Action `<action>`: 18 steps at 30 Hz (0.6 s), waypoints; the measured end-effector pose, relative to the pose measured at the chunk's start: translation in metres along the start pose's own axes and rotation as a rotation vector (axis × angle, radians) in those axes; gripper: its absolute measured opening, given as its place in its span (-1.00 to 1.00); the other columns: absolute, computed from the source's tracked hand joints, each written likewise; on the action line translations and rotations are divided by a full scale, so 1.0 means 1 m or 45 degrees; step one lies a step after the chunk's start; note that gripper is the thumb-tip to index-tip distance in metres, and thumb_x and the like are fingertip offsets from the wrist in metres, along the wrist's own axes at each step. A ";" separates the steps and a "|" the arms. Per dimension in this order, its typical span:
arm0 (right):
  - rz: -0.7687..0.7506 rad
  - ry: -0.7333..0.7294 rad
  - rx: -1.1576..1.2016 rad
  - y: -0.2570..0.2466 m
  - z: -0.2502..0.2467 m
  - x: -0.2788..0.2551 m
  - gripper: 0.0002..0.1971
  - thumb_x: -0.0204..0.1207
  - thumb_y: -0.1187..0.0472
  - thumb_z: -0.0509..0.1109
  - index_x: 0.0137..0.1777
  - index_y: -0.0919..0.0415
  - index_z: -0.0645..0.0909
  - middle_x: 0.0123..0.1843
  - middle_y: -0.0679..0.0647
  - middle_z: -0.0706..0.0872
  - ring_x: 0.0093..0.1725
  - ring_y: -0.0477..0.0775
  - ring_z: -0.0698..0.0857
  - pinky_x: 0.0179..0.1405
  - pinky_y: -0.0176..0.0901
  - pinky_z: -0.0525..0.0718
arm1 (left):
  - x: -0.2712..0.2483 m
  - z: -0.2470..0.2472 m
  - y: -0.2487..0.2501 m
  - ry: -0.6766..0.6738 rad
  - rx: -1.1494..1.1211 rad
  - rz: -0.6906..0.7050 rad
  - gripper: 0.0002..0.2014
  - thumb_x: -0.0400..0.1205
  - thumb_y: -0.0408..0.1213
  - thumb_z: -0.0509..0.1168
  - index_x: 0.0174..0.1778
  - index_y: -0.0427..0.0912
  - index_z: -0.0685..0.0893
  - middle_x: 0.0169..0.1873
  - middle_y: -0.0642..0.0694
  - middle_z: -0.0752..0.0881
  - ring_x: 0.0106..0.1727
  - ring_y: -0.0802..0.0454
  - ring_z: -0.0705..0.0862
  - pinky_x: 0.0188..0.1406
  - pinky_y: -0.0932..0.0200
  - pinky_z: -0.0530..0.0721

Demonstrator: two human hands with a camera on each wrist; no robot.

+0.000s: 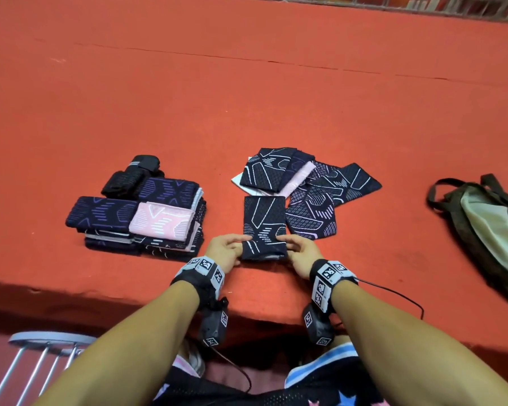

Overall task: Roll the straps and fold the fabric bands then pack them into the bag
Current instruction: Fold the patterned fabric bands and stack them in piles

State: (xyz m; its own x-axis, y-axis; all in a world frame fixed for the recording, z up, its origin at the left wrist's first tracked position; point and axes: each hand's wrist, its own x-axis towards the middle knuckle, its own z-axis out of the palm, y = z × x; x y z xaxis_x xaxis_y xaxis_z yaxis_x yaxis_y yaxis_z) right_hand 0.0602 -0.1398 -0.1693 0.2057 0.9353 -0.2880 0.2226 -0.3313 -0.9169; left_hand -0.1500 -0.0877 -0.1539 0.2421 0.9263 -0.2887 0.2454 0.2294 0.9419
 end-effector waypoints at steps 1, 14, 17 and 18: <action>-0.017 0.007 0.006 0.000 0.000 -0.001 -0.57 0.58 0.59 0.32 0.18 0.04 0.70 0.08 0.21 0.80 -0.17 0.07 0.72 -0.31 -0.24 0.65 | 0.000 0.000 -0.002 0.004 -0.024 -0.017 -0.67 0.66 -0.54 0.29 0.08 -0.03 0.84 -0.14 -0.09 0.82 -0.25 0.15 0.69 -0.41 0.38 0.66; -0.141 0.138 -0.198 0.007 0.011 -0.009 -0.78 0.29 -0.29 0.42 -0.10 -0.33 0.75 -0.18 -0.07 0.83 -0.12 0.09 0.83 -0.02 0.31 0.79 | -0.008 0.004 -0.010 0.147 -0.030 0.073 -0.95 0.60 -0.33 0.50 -0.06 -0.19 0.85 -0.24 0.01 0.76 -0.48 0.18 0.61 -0.49 0.38 0.58; -0.101 0.129 -0.157 0.008 0.010 -0.016 -0.78 0.30 -0.30 0.38 -0.12 -0.33 0.74 -0.27 -0.16 0.81 -0.17 0.03 0.80 0.05 0.25 0.78 | -0.012 0.005 -0.013 0.153 -0.011 0.064 -0.95 0.63 -0.28 0.47 -0.08 -0.15 0.83 -0.62 0.09 0.66 -0.60 0.25 0.55 -0.50 0.37 0.55; -0.096 0.141 -0.163 0.009 0.011 -0.018 -0.81 0.35 -0.26 0.40 -0.14 -0.27 0.74 -0.31 -0.15 0.80 -0.21 0.01 0.79 0.05 0.21 0.79 | -0.013 0.006 -0.015 0.156 0.023 0.072 -0.93 0.64 -0.22 0.46 -0.14 -0.10 0.83 -0.64 0.09 0.63 -0.61 0.23 0.54 -0.48 0.33 0.55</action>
State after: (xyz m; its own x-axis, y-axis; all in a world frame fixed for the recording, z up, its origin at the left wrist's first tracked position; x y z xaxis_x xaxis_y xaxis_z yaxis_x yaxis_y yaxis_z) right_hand 0.0484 -0.1583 -0.1749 0.2857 0.9410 -0.1813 0.3593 -0.2806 -0.8900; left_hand -0.1515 -0.1043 -0.1653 0.1401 0.9674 -0.2112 0.2520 0.1714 0.9524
